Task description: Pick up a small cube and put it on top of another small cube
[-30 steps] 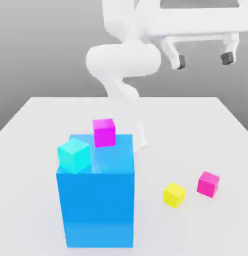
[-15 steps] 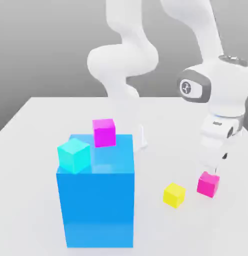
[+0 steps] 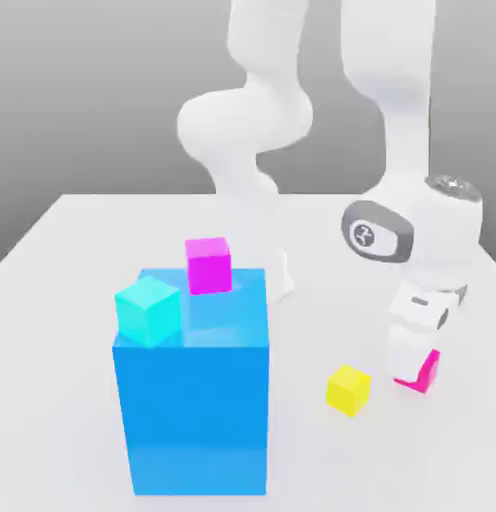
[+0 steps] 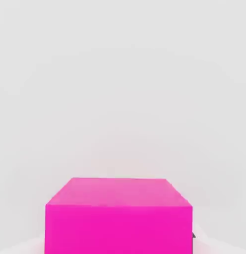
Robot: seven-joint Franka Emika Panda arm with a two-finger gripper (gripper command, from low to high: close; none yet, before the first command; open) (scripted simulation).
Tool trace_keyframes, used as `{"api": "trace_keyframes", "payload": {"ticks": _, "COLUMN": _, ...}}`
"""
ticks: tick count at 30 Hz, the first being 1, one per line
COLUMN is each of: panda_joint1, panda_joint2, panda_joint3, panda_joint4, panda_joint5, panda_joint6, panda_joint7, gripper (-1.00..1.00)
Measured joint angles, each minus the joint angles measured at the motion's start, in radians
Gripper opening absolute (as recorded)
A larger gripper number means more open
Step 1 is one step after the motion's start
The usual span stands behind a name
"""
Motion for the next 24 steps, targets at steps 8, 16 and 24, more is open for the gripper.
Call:
{"api": "trace_keyframes", "payload": {"ticks": 8, "panda_joint1": -0.116, "panda_joint2": -0.209, "panda_joint3": 0.007, "panda_joint4": 0.040, "panda_joint5": 0.170, "panda_joint6": -0.247, "panda_joint7": -0.131, "gripper": -1.00}}
{"api": "trace_keyframes", "payload": {"ticks": 16, "panda_joint1": -0.293, "panda_joint2": -0.320, "panda_joint3": -0.115, "panda_joint4": 0.201, "panda_joint5": 0.175, "panda_joint6": -0.519, "panda_joint7": -0.155, "gripper": -1.00}}
{"api": "trace_keyframes", "payload": {"ticks": 24, "panda_joint1": -0.460, "panda_joint2": -0.432, "panda_joint3": -0.260, "panda_joint4": 0.363, "panda_joint5": 0.132, "panda_joint6": -0.790, "panda_joint7": -0.143, "gripper": -1.00}}
